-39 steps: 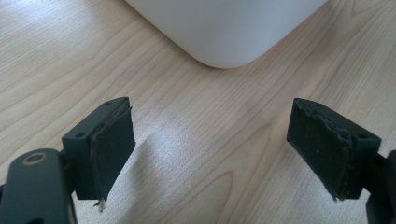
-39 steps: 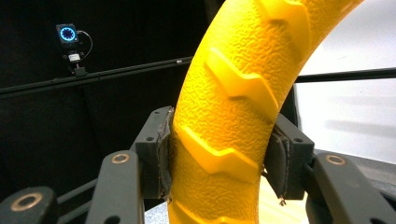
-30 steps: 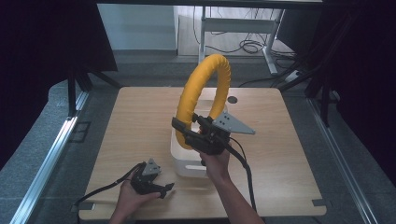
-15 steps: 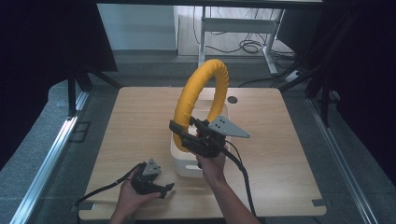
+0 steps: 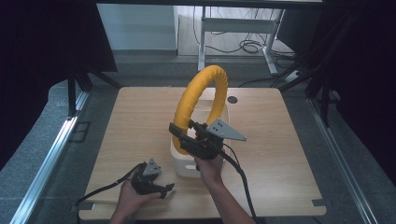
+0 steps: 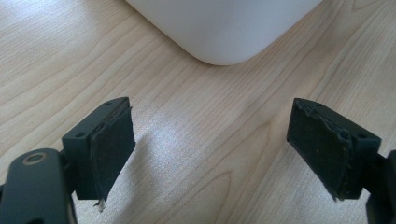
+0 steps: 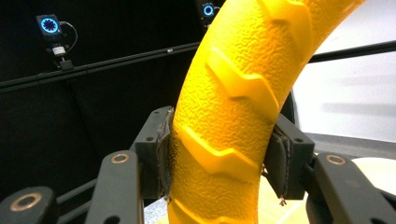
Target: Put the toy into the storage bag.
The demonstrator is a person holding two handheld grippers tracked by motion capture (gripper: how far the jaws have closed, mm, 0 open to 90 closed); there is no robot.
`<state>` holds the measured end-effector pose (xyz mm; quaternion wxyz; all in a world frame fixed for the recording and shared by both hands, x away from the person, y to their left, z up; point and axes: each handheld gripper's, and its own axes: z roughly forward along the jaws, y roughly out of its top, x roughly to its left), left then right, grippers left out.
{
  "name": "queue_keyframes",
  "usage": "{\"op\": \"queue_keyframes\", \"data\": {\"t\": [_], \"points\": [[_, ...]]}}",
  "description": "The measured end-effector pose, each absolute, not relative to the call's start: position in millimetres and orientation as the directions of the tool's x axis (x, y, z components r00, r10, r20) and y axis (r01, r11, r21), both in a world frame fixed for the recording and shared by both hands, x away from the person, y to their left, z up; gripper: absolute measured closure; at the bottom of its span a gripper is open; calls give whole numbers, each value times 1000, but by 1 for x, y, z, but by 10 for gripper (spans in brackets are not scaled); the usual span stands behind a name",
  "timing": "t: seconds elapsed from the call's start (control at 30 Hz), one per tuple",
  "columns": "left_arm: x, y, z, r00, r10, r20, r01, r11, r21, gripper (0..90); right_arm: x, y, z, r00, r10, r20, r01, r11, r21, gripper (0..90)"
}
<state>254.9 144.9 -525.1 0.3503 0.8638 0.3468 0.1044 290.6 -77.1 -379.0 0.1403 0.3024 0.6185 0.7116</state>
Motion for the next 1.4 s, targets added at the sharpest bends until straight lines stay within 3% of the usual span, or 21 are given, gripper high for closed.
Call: {"op": "queue_keyframes", "data": {"t": [1.4], "points": [[255,143,-528,737,672,-66,531,-516,672,151,285,-81,-411,-763,578,288,237,-164,957,478]]}}
